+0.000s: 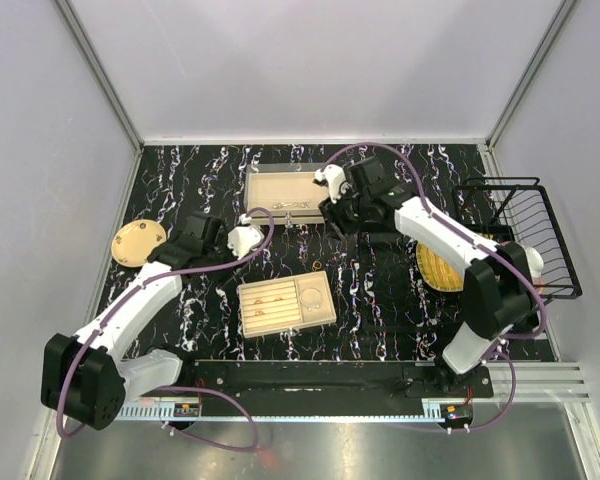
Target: Organize the mixed jewelry
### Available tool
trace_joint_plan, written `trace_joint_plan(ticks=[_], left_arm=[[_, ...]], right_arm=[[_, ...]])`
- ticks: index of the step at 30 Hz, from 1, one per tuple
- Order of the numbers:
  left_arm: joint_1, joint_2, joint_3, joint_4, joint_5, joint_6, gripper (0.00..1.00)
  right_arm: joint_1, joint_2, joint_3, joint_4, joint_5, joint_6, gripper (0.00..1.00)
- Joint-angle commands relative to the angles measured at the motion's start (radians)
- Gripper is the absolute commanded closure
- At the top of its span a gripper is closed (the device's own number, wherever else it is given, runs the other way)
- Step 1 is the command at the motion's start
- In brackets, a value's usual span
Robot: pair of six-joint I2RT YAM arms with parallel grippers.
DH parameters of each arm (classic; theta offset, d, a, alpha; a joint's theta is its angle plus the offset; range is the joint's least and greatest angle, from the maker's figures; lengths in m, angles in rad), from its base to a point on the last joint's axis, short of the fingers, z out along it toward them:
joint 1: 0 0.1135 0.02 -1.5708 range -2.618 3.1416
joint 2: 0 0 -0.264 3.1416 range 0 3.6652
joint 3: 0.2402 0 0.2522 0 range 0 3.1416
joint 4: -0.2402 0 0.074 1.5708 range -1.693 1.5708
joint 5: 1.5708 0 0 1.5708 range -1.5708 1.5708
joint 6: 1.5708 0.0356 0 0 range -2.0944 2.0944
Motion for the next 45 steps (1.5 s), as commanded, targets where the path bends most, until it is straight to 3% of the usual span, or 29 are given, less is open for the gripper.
trace_joint_plan(ticks=[1, 11, 22, 28, 33, 45], left_arm=[[0.027, 0.029, -0.049, 0.054, 0.078, 0.008, 0.48], [0.031, 0.131, -0.041, 0.057, 0.099, -0.021, 0.48], [0.059, 0.156, 0.002, 0.019, 0.072, -0.001, 0.45], [0.068, 0.162, 0.037, -0.016, 0.088, -0.102, 0.45], [0.066, 0.159, 0.023, -0.009, 0.124, -0.153, 0.44], [0.068, 0.197, 0.023, -0.044, 0.039, -0.072, 0.45]], right_arm=[[0.05, 0.054, 0.013, 0.032, 0.062, -0.032, 0.49], [0.097, 0.215, 0.089, 0.032, 0.147, -0.022, 0.51], [0.134, 0.223, 0.076, 0.052, 0.199, -0.025, 0.48], [0.139, 0.208, 0.132, -0.048, 0.257, -0.106, 0.48], [0.14, 0.186, 0.129, -0.068, 0.217, -0.091, 0.48], [0.154, 0.247, 0.151, -0.074, 0.229, -0.005, 0.53]])
